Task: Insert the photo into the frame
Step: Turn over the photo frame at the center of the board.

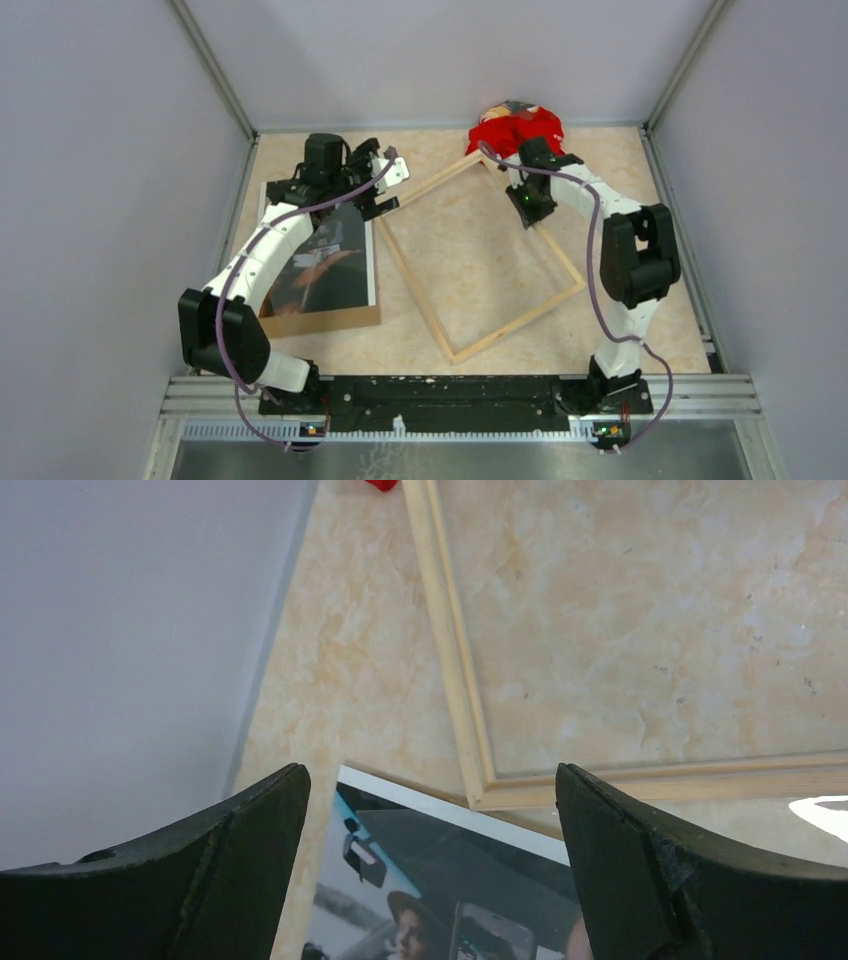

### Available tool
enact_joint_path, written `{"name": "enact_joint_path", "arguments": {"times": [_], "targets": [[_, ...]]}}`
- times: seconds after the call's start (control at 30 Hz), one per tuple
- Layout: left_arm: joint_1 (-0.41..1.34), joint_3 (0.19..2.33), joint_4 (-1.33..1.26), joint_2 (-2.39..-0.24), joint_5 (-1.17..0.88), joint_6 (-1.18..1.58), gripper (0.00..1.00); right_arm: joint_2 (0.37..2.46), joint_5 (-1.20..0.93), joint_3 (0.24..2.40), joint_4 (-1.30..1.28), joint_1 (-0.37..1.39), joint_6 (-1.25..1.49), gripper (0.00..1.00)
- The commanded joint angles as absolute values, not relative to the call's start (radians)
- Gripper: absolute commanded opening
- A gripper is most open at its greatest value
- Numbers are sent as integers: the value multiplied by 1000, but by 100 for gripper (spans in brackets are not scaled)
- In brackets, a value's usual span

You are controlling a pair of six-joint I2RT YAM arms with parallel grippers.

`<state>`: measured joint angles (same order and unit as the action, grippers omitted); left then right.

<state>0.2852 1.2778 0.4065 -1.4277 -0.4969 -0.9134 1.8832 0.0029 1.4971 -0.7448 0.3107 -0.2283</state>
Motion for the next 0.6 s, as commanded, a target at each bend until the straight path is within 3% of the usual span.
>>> {"name": "enact_joint_path", "arguments": {"times": [0.0,0.3,0.4,0.57], "targets": [[265,1240,316,-1466,-517,-911,99,1855,89,1517,-780,347,-305,0],[258,1170,303,-1488,-516,-955,99,1917,155,1420,-647,398,-312,0],[252,1169,316,-1494,-515,-956,99,1952,176,1397,-614,399,-302,17],[251,1158,363,-1502,-492,-969,99,1983,169,1403,-581,399,-274,32]]}}
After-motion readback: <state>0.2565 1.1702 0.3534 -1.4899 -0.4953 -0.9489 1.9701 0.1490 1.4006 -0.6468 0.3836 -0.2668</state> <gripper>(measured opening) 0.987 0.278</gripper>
